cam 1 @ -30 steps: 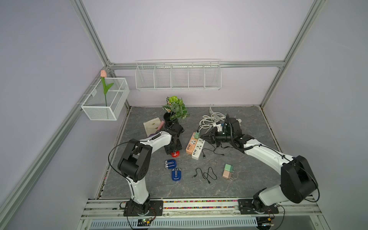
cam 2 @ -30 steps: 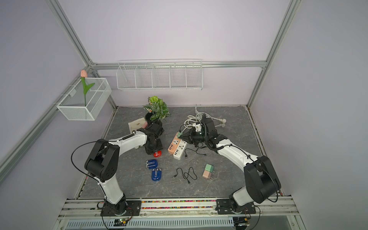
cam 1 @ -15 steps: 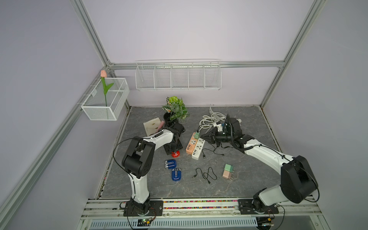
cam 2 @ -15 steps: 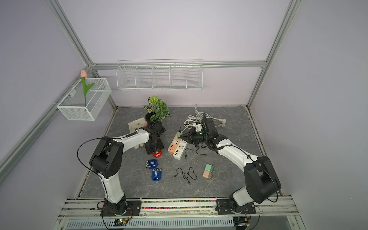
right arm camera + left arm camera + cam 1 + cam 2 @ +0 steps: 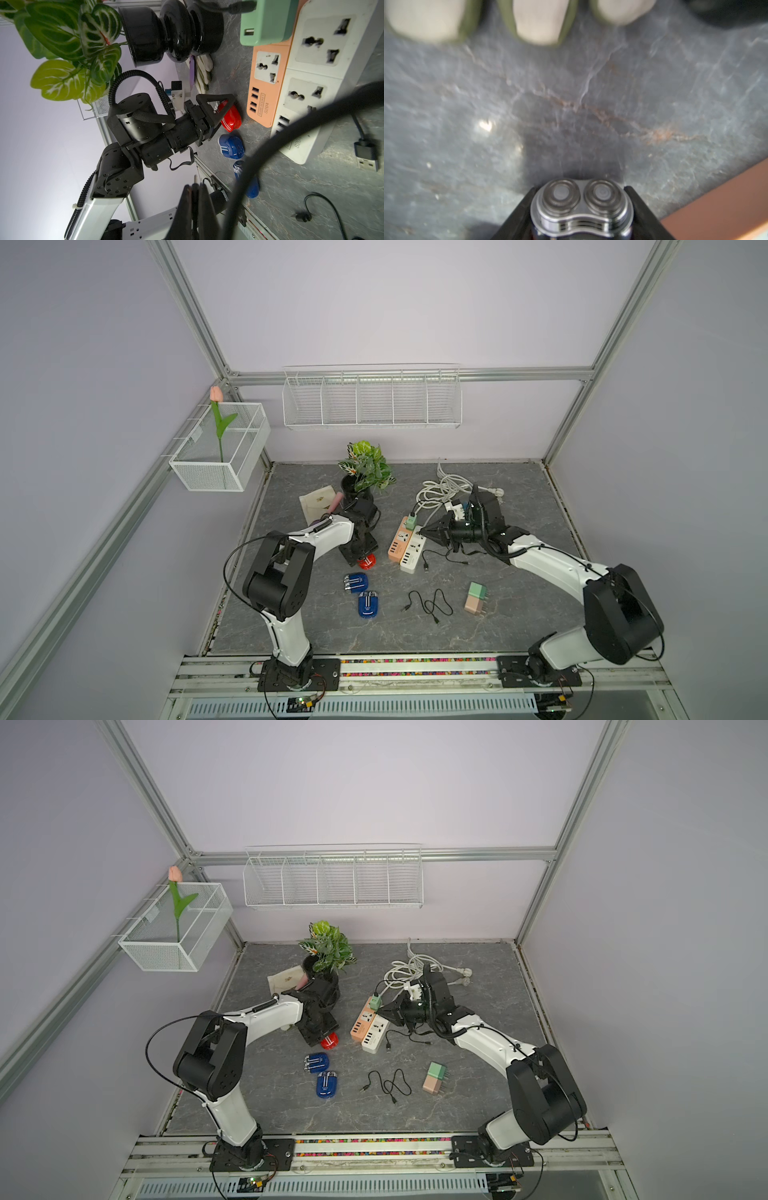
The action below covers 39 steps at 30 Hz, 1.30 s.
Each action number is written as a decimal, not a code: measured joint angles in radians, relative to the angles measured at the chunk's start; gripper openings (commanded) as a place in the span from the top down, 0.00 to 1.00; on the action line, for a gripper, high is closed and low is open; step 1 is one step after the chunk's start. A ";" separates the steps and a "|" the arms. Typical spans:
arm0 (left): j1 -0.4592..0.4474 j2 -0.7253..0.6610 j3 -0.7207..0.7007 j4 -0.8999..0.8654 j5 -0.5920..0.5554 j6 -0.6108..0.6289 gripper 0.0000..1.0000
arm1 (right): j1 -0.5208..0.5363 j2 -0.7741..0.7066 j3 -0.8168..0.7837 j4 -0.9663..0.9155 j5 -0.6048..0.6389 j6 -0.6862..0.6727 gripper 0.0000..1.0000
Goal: Charge the electric shaver
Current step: Pick up the electric shaver from the center of the board.
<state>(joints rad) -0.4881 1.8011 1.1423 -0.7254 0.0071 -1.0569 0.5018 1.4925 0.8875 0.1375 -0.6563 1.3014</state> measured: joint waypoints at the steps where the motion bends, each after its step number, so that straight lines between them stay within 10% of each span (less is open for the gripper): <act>1: 0.002 -0.009 0.000 -0.017 0.018 -0.023 1.00 | 0.003 0.000 -0.010 0.013 0.000 -0.004 0.93; 15: 0.097 -0.247 0.014 -0.080 0.313 -0.420 1.00 | 0.127 0.142 -0.027 0.259 -0.026 -0.055 0.93; 39: 0.109 -0.240 0.040 -0.089 0.417 -0.535 1.00 | 0.206 0.247 0.050 0.377 -0.028 -0.068 0.93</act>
<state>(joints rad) -0.3794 1.5616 1.1828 -0.8139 0.4244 -1.5917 0.7078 1.7397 0.9375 0.5140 -0.6846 1.2335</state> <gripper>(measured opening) 0.590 0.074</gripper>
